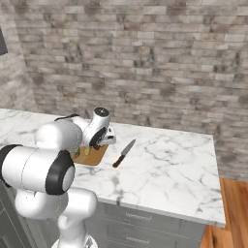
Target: Retrieve the sausage and cheese from the fridge and place them on the cutting board on the counter.
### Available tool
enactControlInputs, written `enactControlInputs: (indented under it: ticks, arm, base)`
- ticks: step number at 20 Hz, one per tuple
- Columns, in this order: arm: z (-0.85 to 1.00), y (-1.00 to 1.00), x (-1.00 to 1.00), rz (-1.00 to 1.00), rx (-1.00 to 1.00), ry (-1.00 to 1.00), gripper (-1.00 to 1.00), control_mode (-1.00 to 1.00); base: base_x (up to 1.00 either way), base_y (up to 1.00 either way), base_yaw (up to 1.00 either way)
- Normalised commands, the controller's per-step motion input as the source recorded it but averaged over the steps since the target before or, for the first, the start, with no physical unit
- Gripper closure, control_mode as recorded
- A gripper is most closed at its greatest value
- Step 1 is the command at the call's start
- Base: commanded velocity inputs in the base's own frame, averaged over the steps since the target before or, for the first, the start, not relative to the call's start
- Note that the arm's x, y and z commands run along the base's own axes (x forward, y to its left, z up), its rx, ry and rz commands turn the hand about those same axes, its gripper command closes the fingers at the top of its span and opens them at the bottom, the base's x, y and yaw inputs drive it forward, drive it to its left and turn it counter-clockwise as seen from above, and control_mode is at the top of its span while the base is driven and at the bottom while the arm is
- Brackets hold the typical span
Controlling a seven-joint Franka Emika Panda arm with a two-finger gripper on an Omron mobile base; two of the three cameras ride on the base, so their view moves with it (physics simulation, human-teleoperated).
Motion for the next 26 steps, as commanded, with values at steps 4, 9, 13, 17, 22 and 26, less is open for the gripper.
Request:
enactControlInputs:
  ticks: [4,9,13,17,22,26]
  arm:
    - [-0.10,0.21,0.23,0.00,0.00,-0.07,1.00,-1.00]
    - [-0.23,0.07,0.11,0.00,0.00,-0.03,1.00,-1.00]
    - [-0.11,0.00,0.29,0.00,0.00,-0.01,1.00,-1.00]
    - [-0.04,0.00,0.21,-0.02,0.00,0.00,1.00,-1.00]
    - [-0.03,0.00,0.17,-0.04,0.00,0.00,1.00,-1.00]
    - [-0.07,0.00,0.08,-0.06,0.00,0.00,1.00,-1.00]
  base:
    - [0.00,0.00,0.00]
    - [0.00,0.00,0.00]
    - [0.00,0.00,0.00]
    - [0.00,0.00,0.00]
    - [0.00,0.00,0.00]
    - [0.00,0.00,0.00]
